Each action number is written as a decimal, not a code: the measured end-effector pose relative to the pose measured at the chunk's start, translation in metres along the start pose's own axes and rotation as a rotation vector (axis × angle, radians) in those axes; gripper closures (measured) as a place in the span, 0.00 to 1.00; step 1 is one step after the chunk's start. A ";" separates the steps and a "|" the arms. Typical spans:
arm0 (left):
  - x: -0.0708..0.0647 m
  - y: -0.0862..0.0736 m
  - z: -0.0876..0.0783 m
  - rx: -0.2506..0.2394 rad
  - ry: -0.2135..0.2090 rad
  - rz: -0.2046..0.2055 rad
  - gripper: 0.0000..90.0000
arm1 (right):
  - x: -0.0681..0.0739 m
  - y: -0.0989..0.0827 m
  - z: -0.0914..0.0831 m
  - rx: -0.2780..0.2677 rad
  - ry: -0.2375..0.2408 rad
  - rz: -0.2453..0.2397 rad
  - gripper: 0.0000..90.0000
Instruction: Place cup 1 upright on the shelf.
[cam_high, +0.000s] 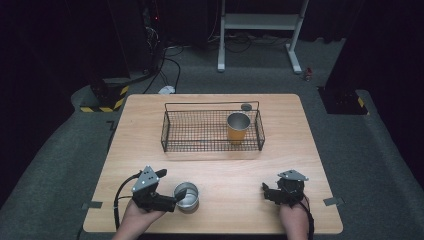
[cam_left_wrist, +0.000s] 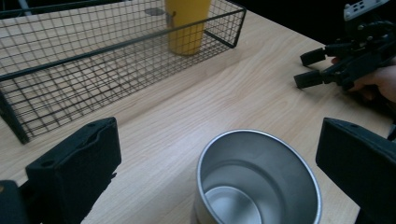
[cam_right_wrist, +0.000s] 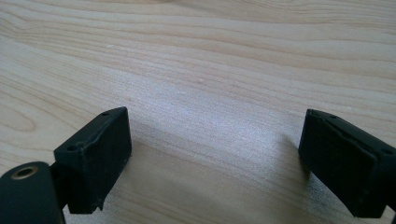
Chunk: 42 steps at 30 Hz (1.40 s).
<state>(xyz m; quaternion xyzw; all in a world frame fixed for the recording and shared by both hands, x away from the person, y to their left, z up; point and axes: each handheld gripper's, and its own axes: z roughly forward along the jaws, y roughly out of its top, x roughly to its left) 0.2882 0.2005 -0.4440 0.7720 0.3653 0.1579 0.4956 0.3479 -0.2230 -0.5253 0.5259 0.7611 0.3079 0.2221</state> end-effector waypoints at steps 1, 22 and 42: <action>-0.001 0.000 0.001 0.009 -0.006 0.019 0.00 | 0.000 0.000 0.000 0.000 0.000 0.000 0.10; -0.017 -0.021 0.018 0.025 -0.063 0.057 0.00 | 0.000 0.000 0.000 0.002 0.005 -0.002 0.10; -0.015 -0.040 0.034 0.096 -0.058 0.069 0.01 | 0.000 0.000 0.000 0.002 0.005 -0.002 0.10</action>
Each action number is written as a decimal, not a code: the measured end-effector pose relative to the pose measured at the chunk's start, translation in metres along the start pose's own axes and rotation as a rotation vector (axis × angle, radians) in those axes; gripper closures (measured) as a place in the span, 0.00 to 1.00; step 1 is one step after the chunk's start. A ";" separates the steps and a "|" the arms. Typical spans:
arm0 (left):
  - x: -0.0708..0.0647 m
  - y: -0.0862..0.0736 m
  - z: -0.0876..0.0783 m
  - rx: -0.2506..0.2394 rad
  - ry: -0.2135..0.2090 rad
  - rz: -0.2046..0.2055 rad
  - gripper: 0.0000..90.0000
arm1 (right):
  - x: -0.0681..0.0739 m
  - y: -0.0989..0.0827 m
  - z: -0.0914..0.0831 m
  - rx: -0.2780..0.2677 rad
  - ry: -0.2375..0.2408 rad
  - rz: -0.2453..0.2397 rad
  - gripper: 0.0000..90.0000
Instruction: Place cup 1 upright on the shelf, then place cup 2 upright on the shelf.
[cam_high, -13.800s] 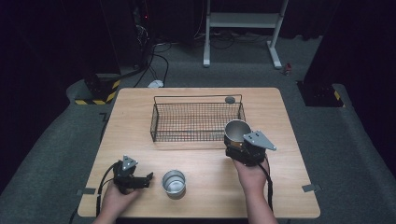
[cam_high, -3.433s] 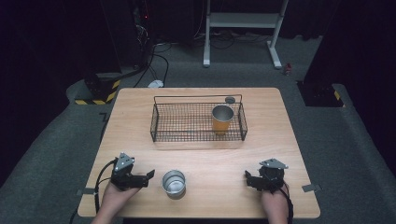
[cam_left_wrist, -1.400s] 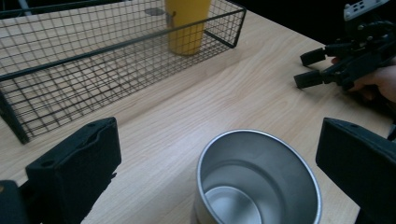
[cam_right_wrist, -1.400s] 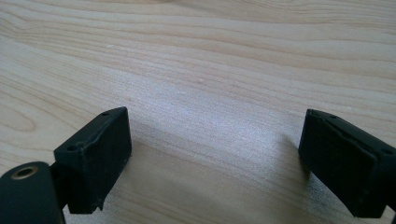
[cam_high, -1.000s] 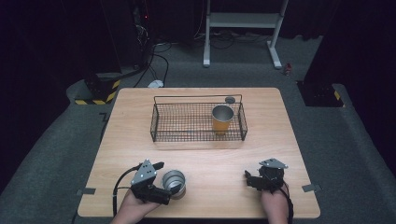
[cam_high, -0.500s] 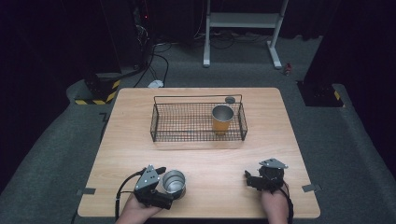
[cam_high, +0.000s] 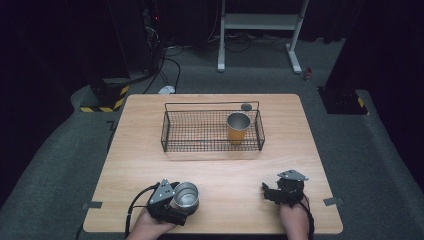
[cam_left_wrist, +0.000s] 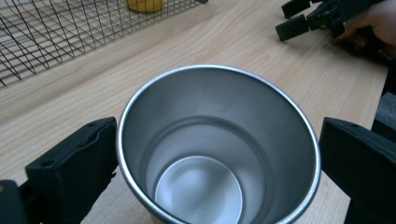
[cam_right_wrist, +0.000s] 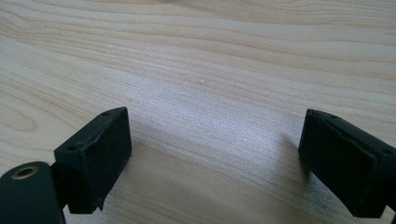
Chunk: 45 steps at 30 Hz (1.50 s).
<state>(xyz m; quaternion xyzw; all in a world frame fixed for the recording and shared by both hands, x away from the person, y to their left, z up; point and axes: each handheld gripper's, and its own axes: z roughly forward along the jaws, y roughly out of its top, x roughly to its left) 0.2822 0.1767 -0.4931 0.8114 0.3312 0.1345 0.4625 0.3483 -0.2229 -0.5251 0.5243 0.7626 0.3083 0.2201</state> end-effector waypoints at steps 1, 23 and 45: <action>-0.001 -0.001 0.001 0.009 0.005 0.002 0.01 | 0.000 0.000 0.000 0.000 0.000 0.000 0.10; -0.003 -0.005 0.006 -0.011 0.029 0.067 0.14 | 0.000 -0.001 -0.001 0.000 0.002 -0.003 0.10; -0.005 -0.009 -0.001 -0.042 0.073 0.093 0.20 | 0.000 -0.001 -0.001 0.002 0.005 0.000 0.10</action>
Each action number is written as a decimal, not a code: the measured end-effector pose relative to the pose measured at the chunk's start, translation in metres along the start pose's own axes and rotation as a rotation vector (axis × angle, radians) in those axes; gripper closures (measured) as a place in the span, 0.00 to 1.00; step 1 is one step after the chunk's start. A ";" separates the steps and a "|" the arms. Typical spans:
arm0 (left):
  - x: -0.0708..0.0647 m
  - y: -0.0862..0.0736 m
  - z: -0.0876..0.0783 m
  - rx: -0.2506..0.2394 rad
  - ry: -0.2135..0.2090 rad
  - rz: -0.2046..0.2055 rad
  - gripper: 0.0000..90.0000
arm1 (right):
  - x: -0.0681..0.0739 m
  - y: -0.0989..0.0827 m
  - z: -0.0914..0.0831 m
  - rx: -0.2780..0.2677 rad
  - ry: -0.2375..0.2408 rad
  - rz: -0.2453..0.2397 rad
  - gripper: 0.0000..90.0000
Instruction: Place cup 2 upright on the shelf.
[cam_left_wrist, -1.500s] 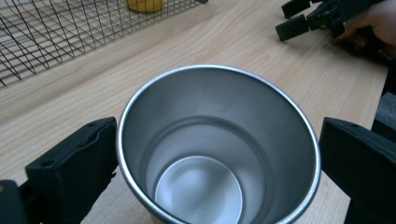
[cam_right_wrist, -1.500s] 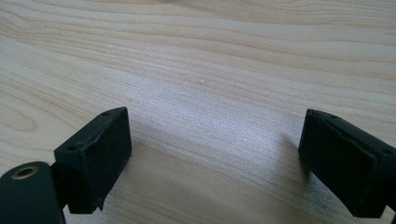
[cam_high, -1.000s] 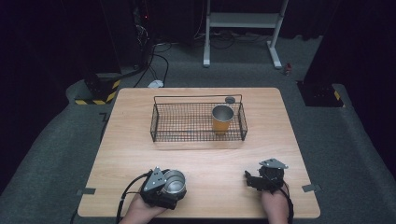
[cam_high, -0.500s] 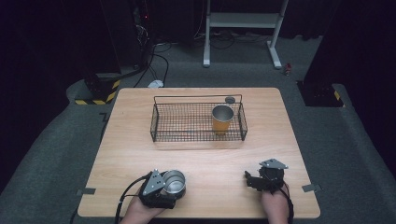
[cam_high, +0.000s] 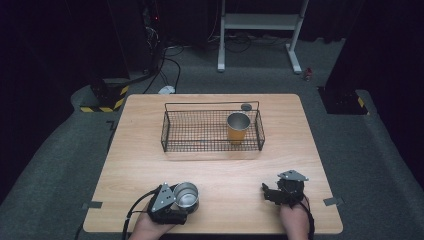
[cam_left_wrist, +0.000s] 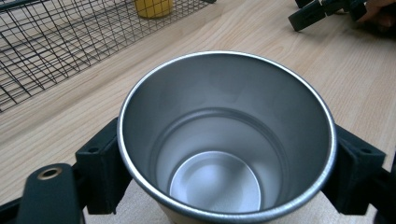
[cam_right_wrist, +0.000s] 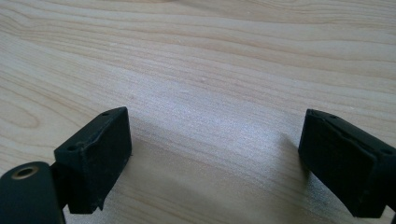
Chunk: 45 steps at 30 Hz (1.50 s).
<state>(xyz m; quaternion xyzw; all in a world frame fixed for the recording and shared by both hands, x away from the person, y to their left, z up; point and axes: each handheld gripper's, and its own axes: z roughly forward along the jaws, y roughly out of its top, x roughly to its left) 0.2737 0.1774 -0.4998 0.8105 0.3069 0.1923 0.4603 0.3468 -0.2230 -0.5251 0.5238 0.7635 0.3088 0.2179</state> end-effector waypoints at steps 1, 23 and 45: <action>0.000 0.000 0.000 0.000 -0.001 0.000 0.20 | 0.000 0.000 0.000 -0.001 0.000 -0.002 0.10; 0.010 0.002 -0.012 -0.084 0.037 -0.043 0.21 | 0.000 0.000 0.000 0.000 0.000 0.000 0.10; 0.021 0.007 -0.018 -0.151 0.084 -0.097 0.21 | 0.000 0.000 0.000 -0.001 0.000 -0.002 0.10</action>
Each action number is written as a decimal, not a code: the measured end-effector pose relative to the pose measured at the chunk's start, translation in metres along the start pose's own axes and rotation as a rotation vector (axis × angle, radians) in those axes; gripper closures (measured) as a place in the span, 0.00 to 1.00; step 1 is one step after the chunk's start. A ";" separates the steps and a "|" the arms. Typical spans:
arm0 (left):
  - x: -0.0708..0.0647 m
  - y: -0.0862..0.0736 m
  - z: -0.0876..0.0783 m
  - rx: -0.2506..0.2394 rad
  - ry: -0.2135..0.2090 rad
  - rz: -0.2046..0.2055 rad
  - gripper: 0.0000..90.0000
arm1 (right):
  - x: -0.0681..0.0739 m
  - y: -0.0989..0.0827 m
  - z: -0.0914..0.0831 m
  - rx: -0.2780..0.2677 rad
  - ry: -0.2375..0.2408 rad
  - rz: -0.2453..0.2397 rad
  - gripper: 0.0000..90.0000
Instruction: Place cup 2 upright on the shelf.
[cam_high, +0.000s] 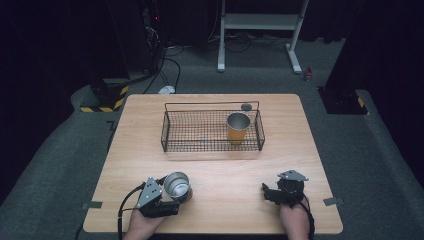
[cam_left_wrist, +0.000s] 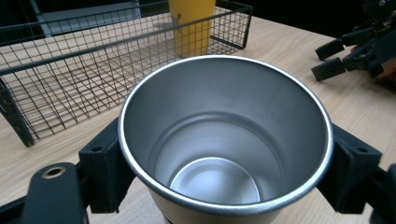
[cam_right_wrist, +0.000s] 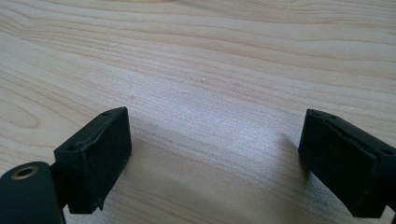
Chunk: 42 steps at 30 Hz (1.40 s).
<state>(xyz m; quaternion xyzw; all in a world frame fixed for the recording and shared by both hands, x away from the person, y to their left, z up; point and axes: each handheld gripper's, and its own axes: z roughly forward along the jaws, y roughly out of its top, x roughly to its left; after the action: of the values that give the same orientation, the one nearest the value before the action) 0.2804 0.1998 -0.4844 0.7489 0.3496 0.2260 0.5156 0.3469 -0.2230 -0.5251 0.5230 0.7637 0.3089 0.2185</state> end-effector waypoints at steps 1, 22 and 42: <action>0.000 0.000 0.001 0.000 -0.002 -0.008 0.21 | 0.000 0.000 0.000 0.000 0.000 0.000 0.10; 0.011 0.031 0.012 -0.012 0.075 -0.068 0.21 | 0.000 0.001 0.001 -0.001 0.006 -0.005 0.10; 0.023 0.053 0.023 -0.020 0.073 -0.059 0.21 | 0.000 0.001 0.000 0.000 0.007 -0.007 0.10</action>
<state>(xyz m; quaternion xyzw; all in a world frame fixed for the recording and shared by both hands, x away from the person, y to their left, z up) 0.3270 0.1909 -0.4446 0.7244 0.3876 0.2415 0.5165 0.3477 -0.2230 -0.5250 0.5193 0.7663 0.3099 0.2169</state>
